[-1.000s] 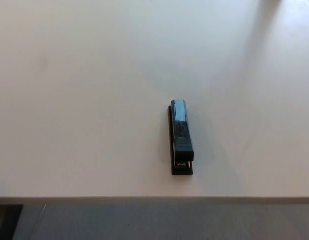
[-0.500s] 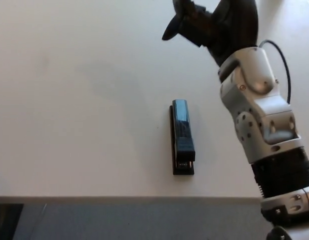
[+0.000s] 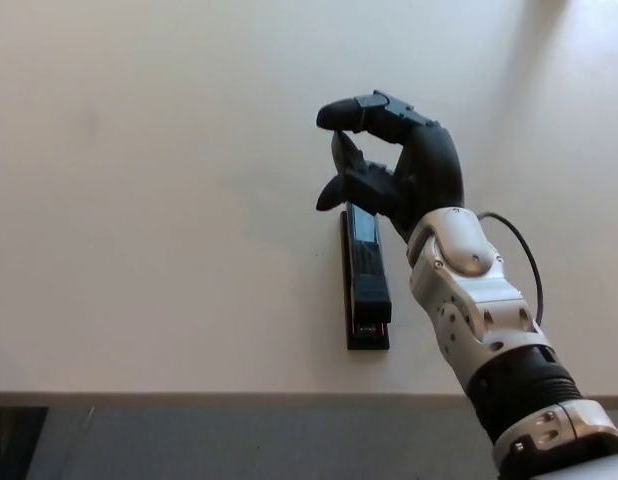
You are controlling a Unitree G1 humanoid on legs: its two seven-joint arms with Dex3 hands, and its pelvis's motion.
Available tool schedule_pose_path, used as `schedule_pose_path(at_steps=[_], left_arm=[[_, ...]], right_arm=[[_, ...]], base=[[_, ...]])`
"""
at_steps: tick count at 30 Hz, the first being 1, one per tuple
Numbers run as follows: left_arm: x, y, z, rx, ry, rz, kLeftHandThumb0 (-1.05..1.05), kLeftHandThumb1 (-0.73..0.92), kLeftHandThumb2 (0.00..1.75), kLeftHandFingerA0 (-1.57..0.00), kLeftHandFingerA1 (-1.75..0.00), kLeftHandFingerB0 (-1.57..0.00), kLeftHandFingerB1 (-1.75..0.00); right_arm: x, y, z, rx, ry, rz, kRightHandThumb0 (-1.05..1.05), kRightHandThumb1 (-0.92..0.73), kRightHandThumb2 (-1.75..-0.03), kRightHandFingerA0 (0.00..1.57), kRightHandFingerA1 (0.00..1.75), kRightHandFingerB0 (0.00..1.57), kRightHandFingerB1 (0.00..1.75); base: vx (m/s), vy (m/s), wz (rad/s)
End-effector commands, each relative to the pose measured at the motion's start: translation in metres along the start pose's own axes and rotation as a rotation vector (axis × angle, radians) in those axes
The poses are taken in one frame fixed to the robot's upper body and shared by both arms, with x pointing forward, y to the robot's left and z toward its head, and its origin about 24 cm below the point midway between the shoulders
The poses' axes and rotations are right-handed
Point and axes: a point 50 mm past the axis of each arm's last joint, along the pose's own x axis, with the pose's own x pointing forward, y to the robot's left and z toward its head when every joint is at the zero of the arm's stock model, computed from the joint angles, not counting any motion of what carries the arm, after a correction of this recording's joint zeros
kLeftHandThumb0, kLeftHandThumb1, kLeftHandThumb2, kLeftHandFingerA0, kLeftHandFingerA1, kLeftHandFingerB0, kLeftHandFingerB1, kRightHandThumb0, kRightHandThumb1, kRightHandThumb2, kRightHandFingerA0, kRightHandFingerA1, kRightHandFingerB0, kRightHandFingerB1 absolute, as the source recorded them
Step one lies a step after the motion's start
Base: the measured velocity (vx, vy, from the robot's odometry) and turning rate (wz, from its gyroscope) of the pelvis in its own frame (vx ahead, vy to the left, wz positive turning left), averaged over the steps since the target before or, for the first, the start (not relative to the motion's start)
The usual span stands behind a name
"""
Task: The robot uses its right hand to press on the stapler that is in the middle of the desk
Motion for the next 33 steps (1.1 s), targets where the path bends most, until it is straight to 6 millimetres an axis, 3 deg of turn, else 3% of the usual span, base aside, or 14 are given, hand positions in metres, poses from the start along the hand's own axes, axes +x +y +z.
schedule_pose_path(at_steps=[1, 3, 5, 7, 10, 14, 15, 20, 21, 24, 26, 30, 31, 33], left_arm=[[-0.002, 0.008, 0.005, 0.025, -0.023, 0.01, -0.5, 0.92, 0.96, -0.09, -0.4, 0.0, -0.24], [-0.001, 0.008, 0.005, 0.013, -0.022, 0.012, -0.47, 0.92, 0.88, -0.07, -0.36, -0.02, -0.24], [-0.001, 0.009, 0.005, 0.022, -0.022, 0.016, -0.52, 0.92, 0.94, -0.09, -0.39, 0.0, -0.23], [0.0, 0.008, 0.005, 0.003, -0.02, 0.018, -0.5, 0.92, 0.93, -0.1, -0.38, 0.0, -0.23], [0.0, 0.008, 0.006, 0.005, -0.025, 0.013, -0.5, 0.92, 0.94, -0.09, -0.39, 0.0, -0.24], [0.0, 0.009, 0.008, -0.001, -0.037, 0.005, -0.47, 0.92, 0.96, -0.09, -0.35, 0.0, -0.23], [0.0, 0.009, 0.008, 0.002, -0.038, 0.005, -0.45, 0.92, 0.89, -0.06, -0.33, -0.02, -0.23], [0.002, 0.009, 0.011, 0.024, -0.043, 0.002, -0.51, 0.92, 0.96, -0.09, -0.38, 0.0, -0.23], [0.003, 0.008, 0.012, 0.034, -0.044, 0.002, -0.51, 0.92, 0.95, -0.09, -0.38, 0.0, -0.23], [0.005, 0.008, 0.014, 0.025, -0.035, 0.013, -0.5, 0.92, 0.95, -0.09, -0.4, 0.0, -0.24], [0.005, 0.008, 0.014, 0.024, -0.028, 0.014, -0.5, 0.92, 0.95, -0.09, -0.41, 0.0, -0.24], [0.006, 0.009, 0.018, 0.027, -0.037, 0.009, -0.5, 0.92, 0.94, -0.09, -0.37, 0.0, -0.23], [0.007, 0.009, 0.018, 0.029, -0.036, 0.01, -0.51, 0.92, 0.94, -0.09, -0.38, 0.0, -0.23], [0.007, 0.009, 0.018, 0.035, -0.03, 0.014, -0.53, 0.92, 0.93, -0.1, -0.39, 0.0, -0.23]], right_arm=[[-0.008, -0.002, -0.022, 0.036, 0.023, -0.022, -0.15, -0.72, -0.75, 1.23, 1.24, 0.83, 1.05], [-0.01, -0.003, -0.029, 0.042, 0.047, -0.028, -0.1, -0.67, -0.81, 1.26, 1.19, 0.82, 1.14], [-0.013, -0.003, -0.037, 0.035, 0.064, -0.027, -0.08, -0.65, -0.85, 1.25, 1.18, 0.82, 1.17], [-0.016, -0.001, -0.045, 0.017, 0.094, -0.031, -0.16, -0.72, -0.68, 1.2, 1.28, 0.79, 1.2], [-0.019, 0.004, -0.051, 0.013, 0.11, -0.01, -0.16, -0.73, -0.67, 1.19, 1.28, 0.79, 1.19], [-0.022, 0.016, -0.056, -0.027, 0.114, 0.02, -0.16, -0.71, -0.72, 1.24, 1.11, 0.81, 1.17], [-0.022, 0.018, -0.056, -0.034, 0.112, 0.024, -0.18, -0.75, -0.66, 1.23, 1.11, 0.79, 1.11], [-0.022, 0.032, -0.053, -0.036, 0.096, 0.04, -0.18, -0.77, -0.62, 1.23, 1.12, 0.84, 0.95], [-0.021, 0.036, -0.05, -0.049, 0.088, 0.043, -0.18, -0.77, -0.62, 1.23, 1.05, 0.85, 0.93], [-0.019, 0.048, -0.04, -0.037, 0.056, 0.091, -0.22, -0.76, -0.62, 1.19, 1.2, 0.8, 1.02], [-0.018, 0.053, -0.036, -0.026, 0.04, 0.111, -0.21, -0.77, -0.62, 1.17, 1.2, 0.78, 1.02], [-0.018, 0.065, -0.025, -0.016, -0.003, 0.151, -0.25, -0.79, -0.62, 1.21, 0.96, 0.75, 0.98], [-0.019, 0.066, -0.025, -0.024, -0.012, 0.161, -0.24, -0.78, -0.62, 1.2, 1.08, 0.75, 1.04], [-0.021, 0.067, -0.029, -0.05, -0.008, 0.171, -0.19, -0.8, -0.63, 1.21, 1.12, 0.77, 1.06]], base=[[0.0, 0.0, 0.0], [0.0, 0.0, 0.0], [0.0, 0.0, 0.0], [0.0, 0.0, 0.0], [0.0, 0.0, 0.0], [0.0, 0.0, 0.0], [0.0, 0.0, 0.0], [0.0, 0.0, 0.0], [0.0, 0.0, 0.0], [0.0, 0.0, 0.0], [0.0, 0.0, 0.0], [0.0, 0.0, 0.0], [0.0, 0.0, 0.0], [0.0, 0.0, 0.0]])
